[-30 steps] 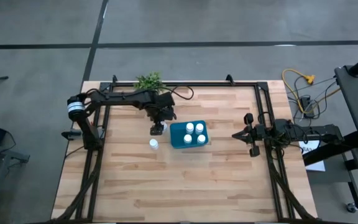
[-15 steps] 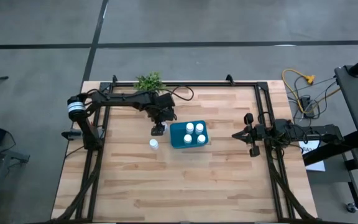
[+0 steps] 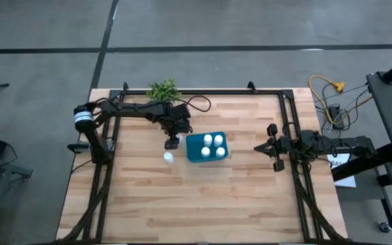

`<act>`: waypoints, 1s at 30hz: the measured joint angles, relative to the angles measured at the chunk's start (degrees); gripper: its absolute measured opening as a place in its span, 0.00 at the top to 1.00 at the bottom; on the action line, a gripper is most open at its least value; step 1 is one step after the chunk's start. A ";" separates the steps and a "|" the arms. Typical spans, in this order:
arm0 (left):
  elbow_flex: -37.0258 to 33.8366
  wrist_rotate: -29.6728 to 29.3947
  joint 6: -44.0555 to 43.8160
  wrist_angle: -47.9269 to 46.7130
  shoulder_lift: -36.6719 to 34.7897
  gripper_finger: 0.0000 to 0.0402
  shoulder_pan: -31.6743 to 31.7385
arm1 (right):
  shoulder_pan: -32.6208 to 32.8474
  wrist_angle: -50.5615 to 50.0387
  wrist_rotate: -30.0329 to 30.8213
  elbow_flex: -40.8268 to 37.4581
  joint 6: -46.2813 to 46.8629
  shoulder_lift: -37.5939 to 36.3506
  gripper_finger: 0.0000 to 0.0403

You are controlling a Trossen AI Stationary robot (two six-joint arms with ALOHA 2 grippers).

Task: Pick and place pill bottles into a basket
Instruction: Put the white medicine bottle into the blue bin

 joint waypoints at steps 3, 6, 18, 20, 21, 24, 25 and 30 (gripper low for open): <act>-1.02 -0.78 -0.10 0.48 0.00 0.42 0.00 | 0.01 0.00 0.00 0.00 0.00 0.00 0.98; -1.54 -0.92 -0.16 0.74 0.00 0.49 0.00 | 0.01 0.00 0.00 0.00 0.00 0.00 0.98; -0.79 -0.97 0.32 1.13 -0.07 0.66 0.00 | 0.01 0.00 0.00 0.00 0.00 0.00 0.98; -0.79 -0.99 0.42 1.13 -0.07 0.66 0.00 | 0.01 -0.02 0.00 0.00 0.00 0.00 0.98; -0.79 -1.01 0.46 1.11 -0.07 0.66 0.00 | -0.01 0.00 0.00 0.00 0.00 0.00 0.98; -0.60 -1.05 1.29 0.48 -0.07 0.66 -0.02 | 0.00 -0.02 -0.01 0.00 0.00 0.00 0.98; -0.37 -1.10 1.33 0.12 -0.07 0.66 -0.02 | -0.01 -0.02 0.00 0.00 0.00 0.00 0.98; 1.59 -2.06 1.62 -2.11 -0.07 0.66 -0.02 | 0.00 -0.01 0.00 0.00 0.00 0.00 0.98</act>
